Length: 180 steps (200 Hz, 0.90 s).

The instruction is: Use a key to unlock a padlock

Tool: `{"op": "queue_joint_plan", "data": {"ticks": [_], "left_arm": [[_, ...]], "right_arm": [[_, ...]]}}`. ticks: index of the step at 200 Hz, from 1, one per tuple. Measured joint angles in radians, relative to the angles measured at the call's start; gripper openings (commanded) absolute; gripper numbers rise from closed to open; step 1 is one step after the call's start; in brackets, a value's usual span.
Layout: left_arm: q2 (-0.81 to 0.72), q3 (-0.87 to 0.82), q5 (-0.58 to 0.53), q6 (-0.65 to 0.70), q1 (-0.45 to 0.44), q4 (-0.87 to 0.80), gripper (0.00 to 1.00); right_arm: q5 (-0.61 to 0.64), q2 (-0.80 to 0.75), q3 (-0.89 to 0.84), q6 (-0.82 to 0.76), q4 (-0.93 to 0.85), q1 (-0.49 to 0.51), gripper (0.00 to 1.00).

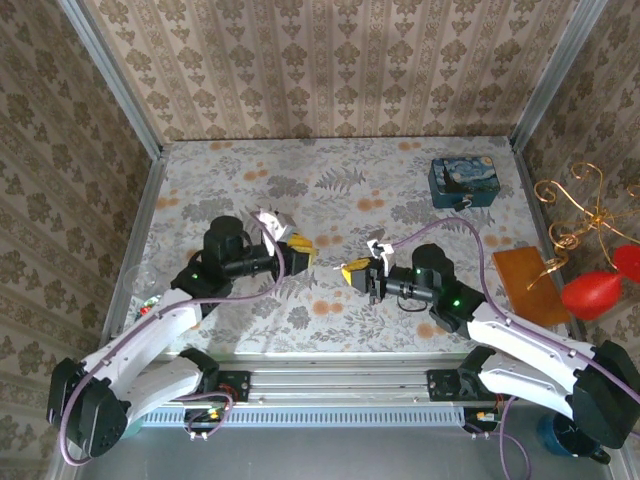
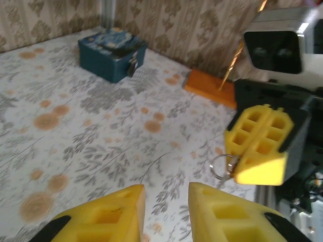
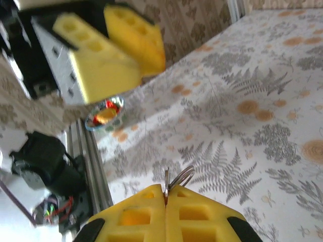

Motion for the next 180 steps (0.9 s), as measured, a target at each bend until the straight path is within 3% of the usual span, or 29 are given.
{"op": "queue_joint_plan", "data": {"ticks": [54, 107, 180], "left_arm": [[0.029, -0.083, 0.13, -0.22, 0.0, 0.323, 0.36], [0.13, -0.099, 0.237, -0.419, 0.0, 0.606, 0.38], [0.136, -0.084, 0.272, -0.402, -0.042, 0.568, 0.38]], "right_arm": [[0.075, 0.0, -0.06, 0.18, 0.223, 0.0, 0.0], [0.076, 0.004, -0.064, 0.248, 0.372, 0.003, 0.0], [0.051, 0.019, -0.064, 0.27, 0.443, 0.017, 0.0]]}}
